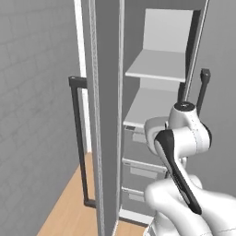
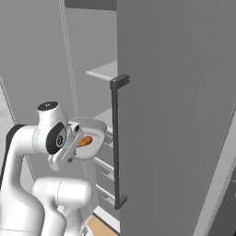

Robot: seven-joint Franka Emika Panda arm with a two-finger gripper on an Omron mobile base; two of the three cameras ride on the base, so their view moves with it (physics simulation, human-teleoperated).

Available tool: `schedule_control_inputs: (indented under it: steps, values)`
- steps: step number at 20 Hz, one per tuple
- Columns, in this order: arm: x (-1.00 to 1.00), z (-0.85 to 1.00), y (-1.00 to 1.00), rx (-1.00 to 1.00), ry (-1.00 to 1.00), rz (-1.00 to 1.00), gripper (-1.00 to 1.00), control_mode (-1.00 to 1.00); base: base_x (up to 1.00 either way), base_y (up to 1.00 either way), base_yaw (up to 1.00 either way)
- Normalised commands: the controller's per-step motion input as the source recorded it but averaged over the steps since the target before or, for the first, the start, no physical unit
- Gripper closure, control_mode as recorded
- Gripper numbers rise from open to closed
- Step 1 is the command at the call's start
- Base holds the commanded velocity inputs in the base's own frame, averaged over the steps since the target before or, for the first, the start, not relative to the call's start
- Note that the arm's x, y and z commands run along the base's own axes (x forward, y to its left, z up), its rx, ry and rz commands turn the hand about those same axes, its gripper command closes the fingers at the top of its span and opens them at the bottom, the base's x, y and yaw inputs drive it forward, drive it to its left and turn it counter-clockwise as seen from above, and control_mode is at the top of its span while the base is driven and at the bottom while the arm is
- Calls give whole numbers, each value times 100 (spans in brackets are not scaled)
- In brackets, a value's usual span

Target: Take the meat container that has the chicken drumstick and place it on the second highest rack of the freezer. Then take the vegetable container that has the lemon wedge and corn and place it on the highest rack of the freezer.

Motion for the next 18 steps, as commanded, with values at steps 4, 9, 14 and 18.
schedule_control_inputs:
  steps: [4, 9, 14, 18]
  values:
    - [0, 0, 0, 0, 0, 0, 100, 100, 51, 36, -9]
    - [0, 0, 0, 0, 0, 0, 100, 100, 31, 16, -10]
    - [0, 0, 0, 0, 0, 0, 100, 100, 28, 0, -19]
    - [0, 0, 0, 0, 0, 0, 100, 100, 15, 6, -11]
